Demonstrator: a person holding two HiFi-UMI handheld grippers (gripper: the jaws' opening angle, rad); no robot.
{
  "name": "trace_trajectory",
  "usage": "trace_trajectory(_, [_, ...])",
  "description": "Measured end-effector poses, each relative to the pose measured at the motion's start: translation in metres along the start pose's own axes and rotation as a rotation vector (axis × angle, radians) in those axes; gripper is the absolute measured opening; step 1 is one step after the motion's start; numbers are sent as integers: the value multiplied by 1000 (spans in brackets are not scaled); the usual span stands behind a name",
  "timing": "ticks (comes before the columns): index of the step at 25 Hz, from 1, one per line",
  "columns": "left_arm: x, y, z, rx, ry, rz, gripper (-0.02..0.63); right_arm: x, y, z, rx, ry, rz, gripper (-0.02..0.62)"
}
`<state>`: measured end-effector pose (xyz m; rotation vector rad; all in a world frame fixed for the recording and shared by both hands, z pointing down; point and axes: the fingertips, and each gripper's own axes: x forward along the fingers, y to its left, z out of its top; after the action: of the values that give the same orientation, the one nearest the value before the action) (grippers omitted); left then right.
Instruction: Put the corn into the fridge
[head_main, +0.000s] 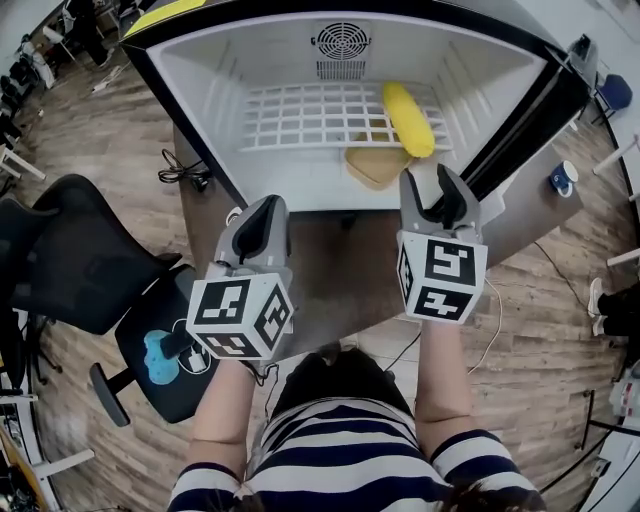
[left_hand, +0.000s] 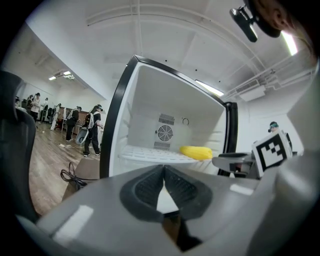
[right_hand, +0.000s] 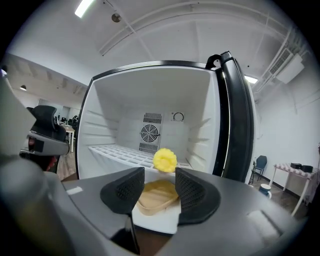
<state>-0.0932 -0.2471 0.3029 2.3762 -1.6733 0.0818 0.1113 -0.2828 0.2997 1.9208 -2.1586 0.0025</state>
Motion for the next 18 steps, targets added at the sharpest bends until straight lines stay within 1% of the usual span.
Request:
trace_trajectory(7, [-9, 3, -5, -24, 2, 5, 0, -15, -4, -12, 31, 0, -4, 149])
trace_trajectory(12, [-14, 1, -10, -36, 8, 0, 0, -24, -3, -23, 92, 22, 32, 116])
trace_trajectory(15, [-17, 2, -13, -42, 15, 2, 0, -28, -3, -28, 109, 27, 34, 70])
trace_trajectory(16, [-18, 2, -14, -45, 16, 4, 0, -30, -4, -29, 111, 26, 30, 38])
trace_trajectory(17, [-19, 3, -15, -48, 17, 6, 0, -32, -4, -29, 112, 25, 29, -8])
trace_trajectory(18, [-20, 3, -16, -50, 18, 8, 0, -34, -3, -29, 111, 24, 32, -8])
